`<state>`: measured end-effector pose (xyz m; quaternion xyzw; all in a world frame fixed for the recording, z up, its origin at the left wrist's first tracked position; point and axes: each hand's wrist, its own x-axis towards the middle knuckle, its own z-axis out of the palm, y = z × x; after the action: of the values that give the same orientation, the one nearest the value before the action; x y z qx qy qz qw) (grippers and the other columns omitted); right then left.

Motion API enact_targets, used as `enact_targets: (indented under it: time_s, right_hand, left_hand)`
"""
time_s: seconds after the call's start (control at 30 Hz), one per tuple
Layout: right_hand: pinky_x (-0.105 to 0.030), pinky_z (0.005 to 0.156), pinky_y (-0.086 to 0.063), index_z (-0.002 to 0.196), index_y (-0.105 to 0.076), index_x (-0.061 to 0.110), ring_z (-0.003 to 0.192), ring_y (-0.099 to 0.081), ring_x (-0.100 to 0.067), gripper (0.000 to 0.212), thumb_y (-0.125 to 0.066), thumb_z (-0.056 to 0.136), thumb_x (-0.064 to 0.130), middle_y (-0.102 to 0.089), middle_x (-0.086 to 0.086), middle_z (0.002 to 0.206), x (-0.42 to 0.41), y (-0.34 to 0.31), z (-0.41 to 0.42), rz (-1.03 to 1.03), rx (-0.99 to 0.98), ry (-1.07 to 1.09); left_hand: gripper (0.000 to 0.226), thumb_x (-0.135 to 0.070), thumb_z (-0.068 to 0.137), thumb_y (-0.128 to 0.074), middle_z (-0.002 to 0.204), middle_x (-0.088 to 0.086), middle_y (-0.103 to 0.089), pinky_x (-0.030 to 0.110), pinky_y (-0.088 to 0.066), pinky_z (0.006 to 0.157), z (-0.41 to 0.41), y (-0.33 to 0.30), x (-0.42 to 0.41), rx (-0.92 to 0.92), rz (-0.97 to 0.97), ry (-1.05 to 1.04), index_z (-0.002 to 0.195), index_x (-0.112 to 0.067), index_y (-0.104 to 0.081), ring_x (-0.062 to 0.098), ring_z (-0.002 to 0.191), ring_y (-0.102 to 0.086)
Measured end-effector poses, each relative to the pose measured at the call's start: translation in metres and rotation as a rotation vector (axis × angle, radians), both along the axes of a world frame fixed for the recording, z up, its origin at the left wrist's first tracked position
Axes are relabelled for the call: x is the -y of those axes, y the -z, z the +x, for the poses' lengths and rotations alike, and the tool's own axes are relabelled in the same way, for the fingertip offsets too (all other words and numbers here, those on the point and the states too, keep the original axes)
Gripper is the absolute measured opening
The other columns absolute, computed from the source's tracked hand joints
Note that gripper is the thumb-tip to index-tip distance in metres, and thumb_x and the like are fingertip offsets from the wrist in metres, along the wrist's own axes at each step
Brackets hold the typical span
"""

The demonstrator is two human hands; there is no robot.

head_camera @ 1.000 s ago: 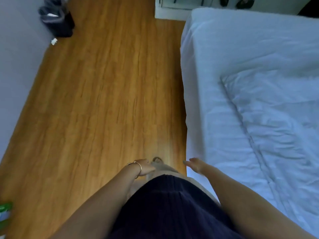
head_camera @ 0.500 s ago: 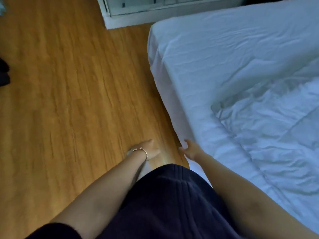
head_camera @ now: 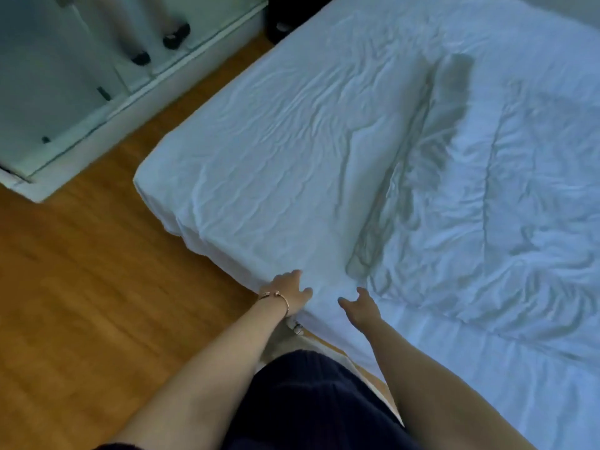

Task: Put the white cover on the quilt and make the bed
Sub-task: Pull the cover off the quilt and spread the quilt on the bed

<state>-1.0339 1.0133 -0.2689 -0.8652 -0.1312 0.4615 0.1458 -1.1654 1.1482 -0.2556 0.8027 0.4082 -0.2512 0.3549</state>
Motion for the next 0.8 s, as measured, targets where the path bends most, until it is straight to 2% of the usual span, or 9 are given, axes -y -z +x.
enact_targets:
  time_s: [0.1, 0.2, 0.33, 0.47, 0.57, 0.6, 0.67, 0.73, 0.8]
  right_hand:
    - [-0.043, 0.105, -0.039, 0.153, -0.020, 0.011, 0.134, -0.041, -0.032, 0.071, -0.055, 0.095, 0.034, -0.037, -0.013, 0.151, -0.024, 0.004, 0.027, 0.070, 0.051, 0.186]
    - [-0.048, 0.102, -0.043, 0.153, -0.020, 0.016, 0.132, -0.044, -0.030, 0.071, -0.058, 0.094, 0.033, -0.035, -0.010, 0.151, -0.037, -0.003, 0.033, 0.152, 0.111, 0.474]
    - [-0.044, 0.079, -0.050, 0.148, -0.016, 0.033, 0.104, -0.056, -0.032, 0.071, -0.061, 0.092, 0.033, -0.041, -0.013, 0.138, -0.049, -0.009, 0.032, 0.160, 0.168, 0.832]
    - [-0.038, 0.080, -0.046, 0.151, -0.009, 0.035, 0.103, -0.056, -0.032, 0.080, -0.064, 0.092, 0.031, -0.045, -0.012, 0.140, -0.072, -0.001, 0.040, 0.230, 0.110, 1.107]
    - [-0.031, 0.069, -0.046, 0.152, -0.008, 0.034, 0.090, -0.060, -0.022, 0.081, -0.064, 0.093, 0.027, -0.053, -0.012, 0.132, -0.095, 0.008, 0.043, 0.244, 0.152, 1.125]
    - [-0.032, 0.070, -0.050, 0.151, -0.009, 0.036, 0.089, -0.061, -0.017, 0.080, -0.064, 0.093, 0.028, -0.055, -0.010, 0.129, -0.104, 0.009, 0.042, 0.235, 0.178, 1.140]
    - [-0.038, 0.079, -0.052, 0.149, -0.014, 0.038, 0.102, -0.058, -0.019, 0.078, -0.064, 0.090, 0.034, -0.051, -0.003, 0.131, -0.120, 0.010, 0.039, 0.127, 0.290, 1.103]
    - [-0.038, 0.085, -0.050, 0.148, -0.023, 0.036, 0.120, -0.048, -0.023, 0.075, -0.066, 0.087, 0.038, -0.043, -0.002, 0.136, -0.135, 0.011, 0.037, -0.072, 0.444, 0.927]
    - [-0.041, 0.093, -0.048, 0.145, -0.032, 0.032, 0.128, -0.039, -0.026, 0.073, -0.071, 0.083, 0.041, -0.040, -0.004, 0.141, -0.145, 0.012, 0.037, -0.185, 0.589, 0.773]
  left_hand:
    - [0.064, -0.051, 0.096, -0.039, 0.147, 0.006, -0.042, 0.043, -0.043, 0.101, 0.046, -0.005, -0.042, 0.014, 0.051, 0.122, 0.151, -0.024, -0.024, 0.028, 0.130, -0.044]
    - [0.065, -0.051, 0.094, -0.041, 0.147, 0.004, -0.043, 0.042, -0.042, 0.101, 0.090, -0.008, -0.075, 0.007, 0.040, 0.270, 0.151, -0.026, -0.023, 0.026, 0.130, -0.045]
    - [0.062, -0.049, 0.096, -0.039, 0.145, 0.004, -0.043, 0.041, -0.043, 0.098, 0.152, -0.015, -0.105, 0.015, 0.068, 0.473, 0.151, -0.027, -0.022, 0.025, 0.128, -0.045]
    - [0.061, -0.048, 0.096, -0.039, 0.145, 0.000, -0.040, 0.042, -0.046, 0.095, 0.203, -0.014, -0.125, 0.175, 0.003, 0.586, 0.151, -0.034, -0.017, 0.022, 0.128, -0.044]
    - [0.060, -0.048, 0.096, -0.039, 0.146, -0.004, -0.037, 0.043, -0.047, 0.095, 0.211, -0.003, -0.138, 0.243, -0.132, 0.653, 0.149, -0.043, -0.011, 0.018, 0.127, -0.045]
    - [0.061, -0.047, 0.096, -0.038, 0.146, -0.005, -0.036, 0.043, -0.047, 0.095, 0.207, 0.001, -0.142, 0.248, -0.166, 0.691, 0.148, -0.045, -0.008, 0.018, 0.127, -0.045]
    - [0.062, -0.045, 0.097, -0.038, 0.143, -0.004, -0.038, 0.041, -0.048, 0.093, 0.202, 0.009, -0.156, 0.244, -0.180, 0.796, 0.148, -0.047, -0.004, 0.019, 0.123, -0.047]
    - [0.064, -0.039, 0.098, -0.039, 0.138, -0.001, -0.041, 0.041, -0.049, 0.090, 0.203, 0.017, -0.174, 0.238, -0.135, 0.897, 0.150, -0.045, -0.003, 0.020, 0.118, -0.048]
    - [0.065, -0.034, 0.098, -0.040, 0.140, -0.001, -0.040, 0.040, -0.049, 0.090, 0.207, 0.024, -0.189, 0.242, -0.077, 0.978, 0.151, -0.042, -0.003, 0.020, 0.119, -0.047]
